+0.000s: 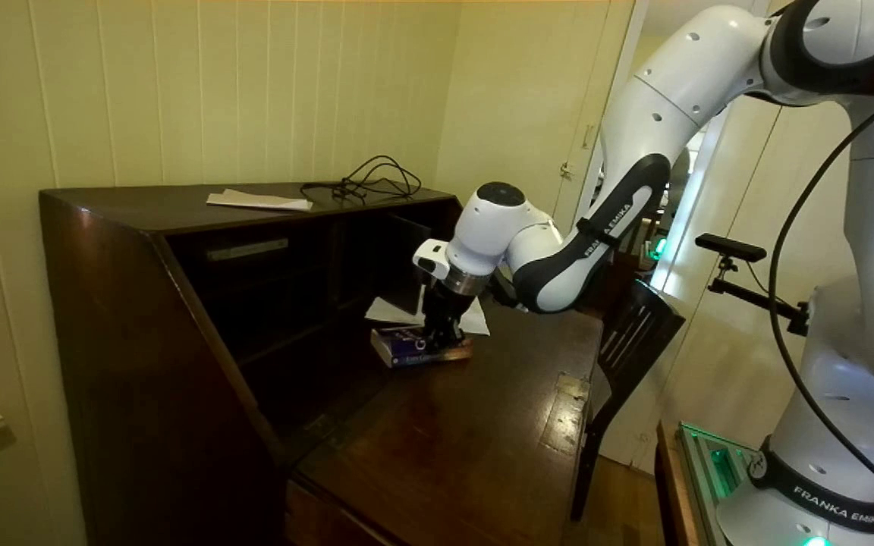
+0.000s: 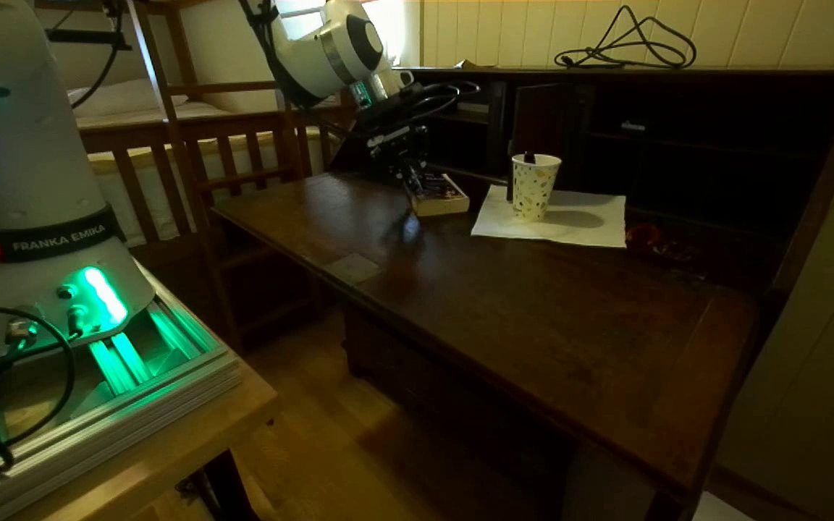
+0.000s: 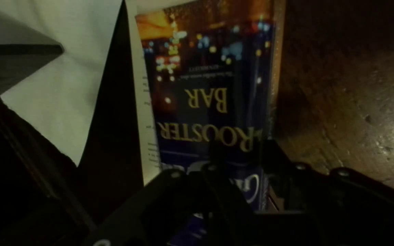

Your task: Move the blue book to the left then place it on the upper shelf of the cabinet.

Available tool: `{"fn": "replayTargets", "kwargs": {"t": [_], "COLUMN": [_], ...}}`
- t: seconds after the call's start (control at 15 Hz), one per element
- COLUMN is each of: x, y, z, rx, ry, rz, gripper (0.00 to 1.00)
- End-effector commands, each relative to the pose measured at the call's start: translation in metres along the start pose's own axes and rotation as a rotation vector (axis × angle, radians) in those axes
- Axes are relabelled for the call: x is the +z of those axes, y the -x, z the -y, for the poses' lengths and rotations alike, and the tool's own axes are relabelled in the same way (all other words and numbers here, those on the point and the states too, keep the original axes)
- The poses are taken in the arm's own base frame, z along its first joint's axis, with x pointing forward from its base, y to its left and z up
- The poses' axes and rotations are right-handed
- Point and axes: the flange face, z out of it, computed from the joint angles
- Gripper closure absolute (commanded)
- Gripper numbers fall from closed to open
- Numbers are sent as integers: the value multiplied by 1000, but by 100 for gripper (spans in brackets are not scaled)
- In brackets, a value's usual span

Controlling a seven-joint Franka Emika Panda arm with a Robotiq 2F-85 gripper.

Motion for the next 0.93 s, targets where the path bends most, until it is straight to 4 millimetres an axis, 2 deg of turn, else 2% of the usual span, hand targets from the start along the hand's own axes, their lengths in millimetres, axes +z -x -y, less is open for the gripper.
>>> {"fn": "replayTargets", "kwargs": {"t": [0.0,0.2,0.33,0.6,0.67,0.73,0.87], "x": [-23,-28,-22,1,5,6,6], "y": [4,5,3,7,9,12,16], "z": [-1,-2,-9,-21,-24,-29,-38], "rx": [41,83,151,388,442,496,574], "ry": [5,-7,-14,-58,-61,-61,-54], "rz": [34,39,8,17,18,16,6], "gripper": [31,10,1,0,25,26,41]}}
